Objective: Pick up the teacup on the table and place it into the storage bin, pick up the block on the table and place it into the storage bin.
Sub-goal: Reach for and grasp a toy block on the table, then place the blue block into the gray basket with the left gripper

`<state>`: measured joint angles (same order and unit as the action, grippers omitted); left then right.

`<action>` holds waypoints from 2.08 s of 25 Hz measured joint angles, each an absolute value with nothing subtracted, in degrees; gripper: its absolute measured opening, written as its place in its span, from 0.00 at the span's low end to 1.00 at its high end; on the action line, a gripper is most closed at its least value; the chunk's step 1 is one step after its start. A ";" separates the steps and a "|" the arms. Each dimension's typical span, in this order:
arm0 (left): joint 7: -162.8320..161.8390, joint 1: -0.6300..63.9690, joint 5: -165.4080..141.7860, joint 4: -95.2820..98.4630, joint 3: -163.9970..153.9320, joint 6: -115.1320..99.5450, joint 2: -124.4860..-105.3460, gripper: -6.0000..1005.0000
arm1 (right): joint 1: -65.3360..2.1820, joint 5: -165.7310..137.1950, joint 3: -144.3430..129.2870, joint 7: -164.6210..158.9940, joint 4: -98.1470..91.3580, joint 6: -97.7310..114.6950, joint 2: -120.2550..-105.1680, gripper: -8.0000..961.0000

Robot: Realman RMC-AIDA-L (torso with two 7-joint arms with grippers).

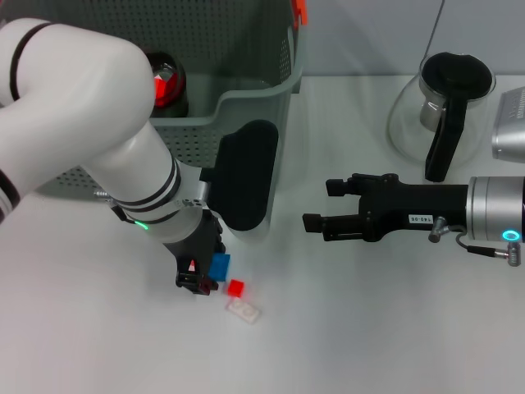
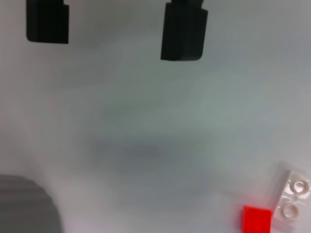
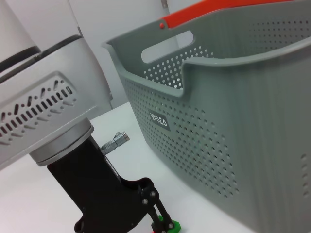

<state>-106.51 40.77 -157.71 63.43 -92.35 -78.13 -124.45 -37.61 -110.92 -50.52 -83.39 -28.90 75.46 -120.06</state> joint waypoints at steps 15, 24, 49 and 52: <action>-111.44 42.01 -157.84 64.54 -94.03 -82.42 -124.30 0.45 | -36.99 -110.92 -50.44 -82.66 -28.82 75.44 -120.05 0.95; -117.55 33.42 -154.21 82.33 -84.66 -92.03 -124.61 0.40 | -36.94 -110.92 -50.49 -82.60 -29.18 76.03 -119.91 0.95; -122.37 42.29 -121.77 63.15 -40.42 -75.82 -114.22 0.46 | -37.00 -110.97 -50.89 -83.33 -28.76 76.91 -120.01 0.95; -122.29 42.20 -121.89 63.27 -40.84 -74.11 -114.56 0.51 | -37.01 -110.96 -50.85 -83.36 -28.77 76.99 -119.97 0.95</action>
<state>-122.29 42.20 -121.89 63.27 -40.84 -74.11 -114.56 -37.01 -110.96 -50.85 -83.36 -28.77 76.99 -119.97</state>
